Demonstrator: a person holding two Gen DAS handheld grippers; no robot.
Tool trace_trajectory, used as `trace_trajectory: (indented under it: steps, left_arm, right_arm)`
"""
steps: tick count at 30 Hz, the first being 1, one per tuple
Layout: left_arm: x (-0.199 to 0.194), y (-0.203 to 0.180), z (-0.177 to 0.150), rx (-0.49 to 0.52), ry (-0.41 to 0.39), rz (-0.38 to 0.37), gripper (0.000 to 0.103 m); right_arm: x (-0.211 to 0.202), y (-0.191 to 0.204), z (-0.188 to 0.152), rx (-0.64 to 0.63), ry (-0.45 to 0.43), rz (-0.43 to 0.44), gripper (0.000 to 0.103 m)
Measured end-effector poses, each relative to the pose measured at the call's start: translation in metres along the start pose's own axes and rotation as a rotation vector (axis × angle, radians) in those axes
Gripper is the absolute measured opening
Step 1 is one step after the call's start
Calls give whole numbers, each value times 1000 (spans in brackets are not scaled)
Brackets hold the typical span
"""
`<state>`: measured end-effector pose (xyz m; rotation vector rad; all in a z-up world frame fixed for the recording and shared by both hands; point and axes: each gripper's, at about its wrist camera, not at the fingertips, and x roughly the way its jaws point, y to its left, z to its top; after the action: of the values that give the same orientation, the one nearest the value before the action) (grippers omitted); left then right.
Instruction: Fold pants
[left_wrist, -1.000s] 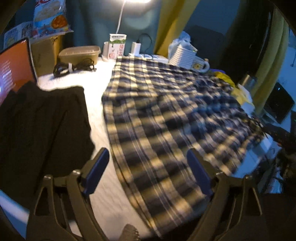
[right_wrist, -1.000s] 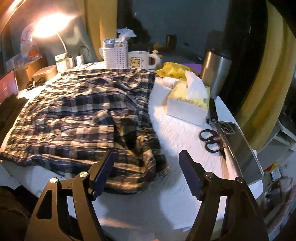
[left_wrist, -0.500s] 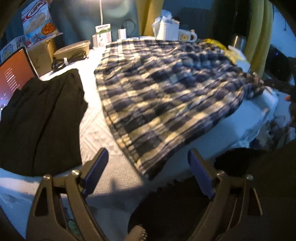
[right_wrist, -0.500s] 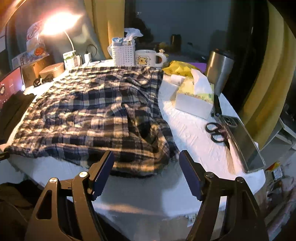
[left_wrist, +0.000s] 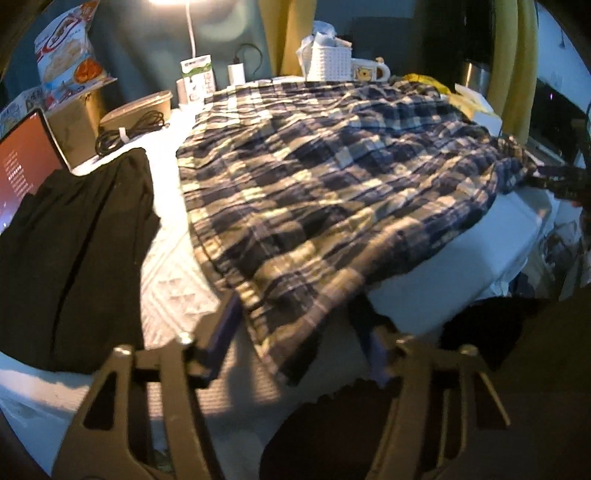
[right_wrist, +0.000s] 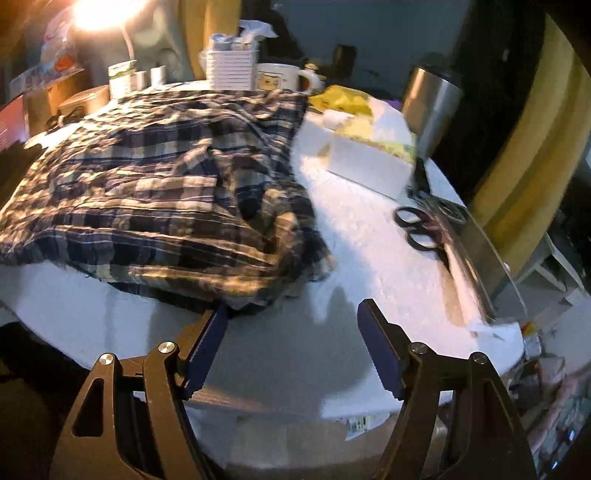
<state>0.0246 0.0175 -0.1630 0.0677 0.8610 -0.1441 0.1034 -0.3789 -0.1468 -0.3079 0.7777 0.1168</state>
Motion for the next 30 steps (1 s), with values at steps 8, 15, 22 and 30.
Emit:
trace_trajectory:
  steps: [8, 15, 22, 30]
  left_arm:
    - [-8, 19, 4, -130, -46, -43, 8]
    - [-22, 20, 11, -170, -98, -59, 5]
    - [-53, 20, 31, -177, -225, -50, 5]
    - [-74, 35, 63, -175, -320, -26, 5]
  right_arm:
    - [21, 25, 15, -139, -68, -15, 76]
    - [14, 31, 23, -78, -136, 75, 9]
    - [-18, 29, 44, -64, -229, 61, 6]
    - [-40, 18, 74, -2, -314, 91, 6]
